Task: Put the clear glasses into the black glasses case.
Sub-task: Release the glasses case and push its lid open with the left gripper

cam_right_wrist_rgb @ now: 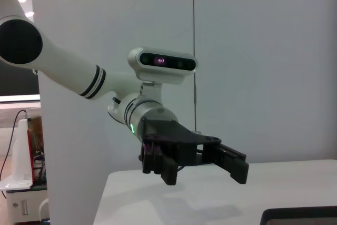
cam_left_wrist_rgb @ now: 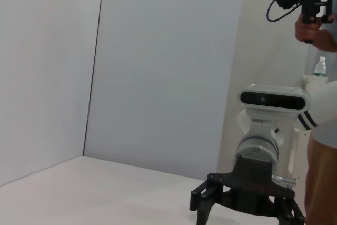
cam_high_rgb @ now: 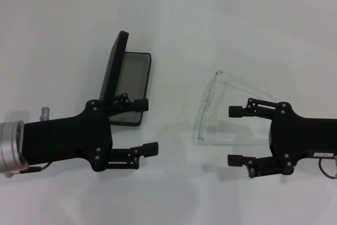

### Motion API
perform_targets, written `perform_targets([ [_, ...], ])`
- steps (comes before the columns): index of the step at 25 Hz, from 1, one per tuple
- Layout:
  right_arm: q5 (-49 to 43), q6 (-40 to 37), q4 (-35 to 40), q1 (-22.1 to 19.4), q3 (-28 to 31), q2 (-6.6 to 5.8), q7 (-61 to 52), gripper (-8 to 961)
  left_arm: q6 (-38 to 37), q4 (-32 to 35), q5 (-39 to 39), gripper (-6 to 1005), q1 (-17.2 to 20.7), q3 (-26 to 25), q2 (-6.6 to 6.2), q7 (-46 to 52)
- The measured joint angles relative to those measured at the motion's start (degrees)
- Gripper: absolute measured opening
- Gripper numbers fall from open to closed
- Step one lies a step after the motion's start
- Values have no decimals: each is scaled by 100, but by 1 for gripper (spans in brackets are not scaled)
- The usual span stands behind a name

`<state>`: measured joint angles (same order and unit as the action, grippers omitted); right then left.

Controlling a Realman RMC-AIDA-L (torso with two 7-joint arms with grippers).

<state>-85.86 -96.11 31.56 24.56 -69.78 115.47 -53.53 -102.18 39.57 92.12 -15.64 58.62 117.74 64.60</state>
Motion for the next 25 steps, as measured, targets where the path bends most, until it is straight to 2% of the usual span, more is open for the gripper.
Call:
perform_targets([
  [12, 42, 14, -28, -21, -1, 26, 0, 869, 50, -3, -14, 878, -10, -9, 17, -43],
  [16, 50, 14, -27, -24, -1, 34, -1, 868, 35, 15, -169, 877, -10, -142, 60, 121],
  [20, 57, 14, -31, -42, -1, 46, -39, 868, 21, 257, -727, 877, -26, -496, 138, 1134],
  [25, 68, 10, -39, -53, -1, 58, -87, 868, 114, 908, -1040, 876, -321, -1044, 60, 3153],
])
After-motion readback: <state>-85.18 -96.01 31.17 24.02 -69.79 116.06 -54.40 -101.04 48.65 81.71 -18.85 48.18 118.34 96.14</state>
